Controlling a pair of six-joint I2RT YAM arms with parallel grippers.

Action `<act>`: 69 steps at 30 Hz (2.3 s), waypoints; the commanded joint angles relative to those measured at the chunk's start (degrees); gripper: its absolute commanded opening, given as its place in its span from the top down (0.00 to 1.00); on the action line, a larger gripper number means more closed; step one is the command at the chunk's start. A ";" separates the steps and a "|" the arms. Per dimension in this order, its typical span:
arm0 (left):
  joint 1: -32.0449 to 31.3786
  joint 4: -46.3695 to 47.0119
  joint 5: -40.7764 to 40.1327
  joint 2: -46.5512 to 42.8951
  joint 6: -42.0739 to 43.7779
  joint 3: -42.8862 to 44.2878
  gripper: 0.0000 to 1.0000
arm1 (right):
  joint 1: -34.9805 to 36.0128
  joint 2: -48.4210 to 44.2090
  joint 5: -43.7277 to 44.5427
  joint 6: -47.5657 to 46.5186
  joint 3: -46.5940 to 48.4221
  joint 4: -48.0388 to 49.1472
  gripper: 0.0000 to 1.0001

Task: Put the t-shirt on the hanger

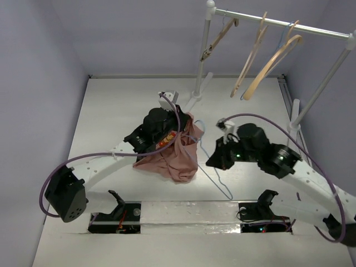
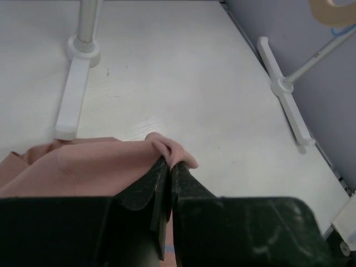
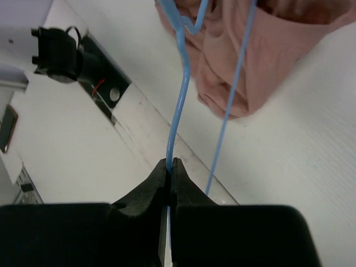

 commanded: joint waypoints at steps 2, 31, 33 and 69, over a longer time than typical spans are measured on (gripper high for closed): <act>-0.47 0.77 0.91 -4.88 -0.57 -0.90 1.00 | 9.79 7.93 15.98 0.15 5.50 7.16 1.00; -4.76 -6.52 -1.47 -16.50 -2.42 1.29 1.00 | 11.02 6.71 31.20 -2.75 -4.25 38.76 1.00; -6.70 -8.98 -1.99 -16.76 -2.24 3.49 1.00 | 11.02 8.65 30.48 -3.19 -6.00 45.19 1.00; 1.37 -10.40 -22.74 -10.61 -4.78 24.76 0.36 | 11.55 14.90 25.21 -6.36 -19.98 91.72 1.00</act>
